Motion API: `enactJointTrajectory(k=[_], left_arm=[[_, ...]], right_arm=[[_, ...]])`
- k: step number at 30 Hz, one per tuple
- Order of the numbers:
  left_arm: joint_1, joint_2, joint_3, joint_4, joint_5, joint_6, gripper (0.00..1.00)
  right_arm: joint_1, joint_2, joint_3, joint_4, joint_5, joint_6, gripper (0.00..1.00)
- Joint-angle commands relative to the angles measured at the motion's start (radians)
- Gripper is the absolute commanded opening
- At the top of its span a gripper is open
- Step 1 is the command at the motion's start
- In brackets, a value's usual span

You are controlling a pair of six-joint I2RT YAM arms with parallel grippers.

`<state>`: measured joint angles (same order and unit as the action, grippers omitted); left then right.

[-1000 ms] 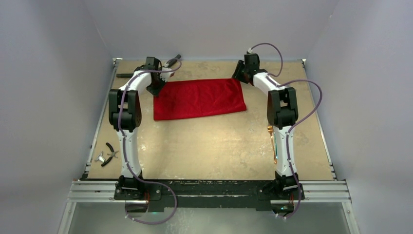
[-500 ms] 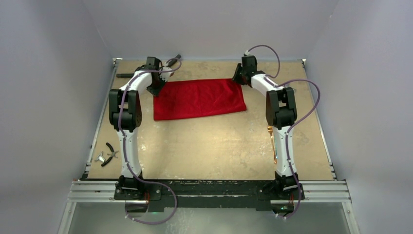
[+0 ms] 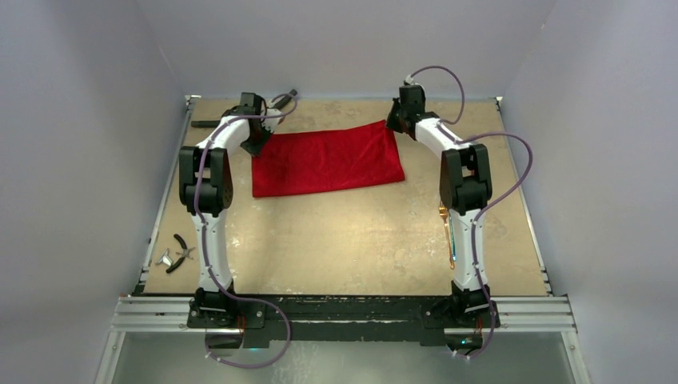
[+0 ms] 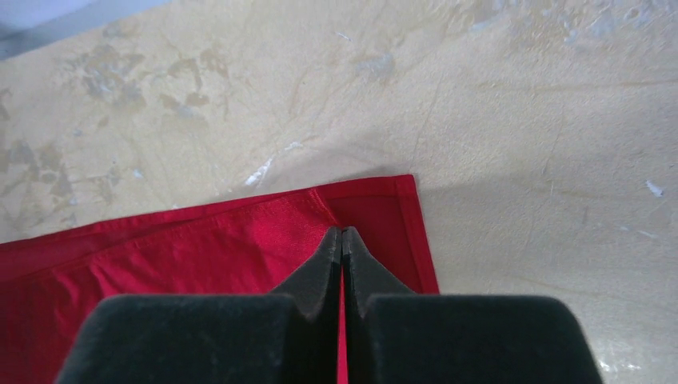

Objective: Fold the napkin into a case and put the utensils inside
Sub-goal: Smooth out the rectangle-folded napkin at the center of the board.

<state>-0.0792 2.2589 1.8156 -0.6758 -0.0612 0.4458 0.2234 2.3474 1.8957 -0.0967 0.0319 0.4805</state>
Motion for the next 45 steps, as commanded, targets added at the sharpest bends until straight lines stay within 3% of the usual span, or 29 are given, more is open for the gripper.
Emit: enactJointTrajectory(k=[1,28,34,45], left_arm=[[0.000,-0.015,0.036,0.026,-0.011,-0.034,0.00],[-0.001,-0.079,0.055,0.123,-0.009,-0.137,0.00],[0.001,-0.073,0.068,0.125,-0.008,-0.183,0.15],[-0.001,-0.011,0.114,0.065,0.057,-0.199,0.17]], right_arm=[[0.006,-0.081,-0.019,0.021,0.023,-0.018,0.00],[-0.016,-0.154,-0.134,0.045,0.107,0.014,0.00],[-0.026,-0.163,-0.155,0.051,0.129,0.022,0.00],[-0.027,-0.089,-0.088,0.002,0.105,0.029,0.00]])
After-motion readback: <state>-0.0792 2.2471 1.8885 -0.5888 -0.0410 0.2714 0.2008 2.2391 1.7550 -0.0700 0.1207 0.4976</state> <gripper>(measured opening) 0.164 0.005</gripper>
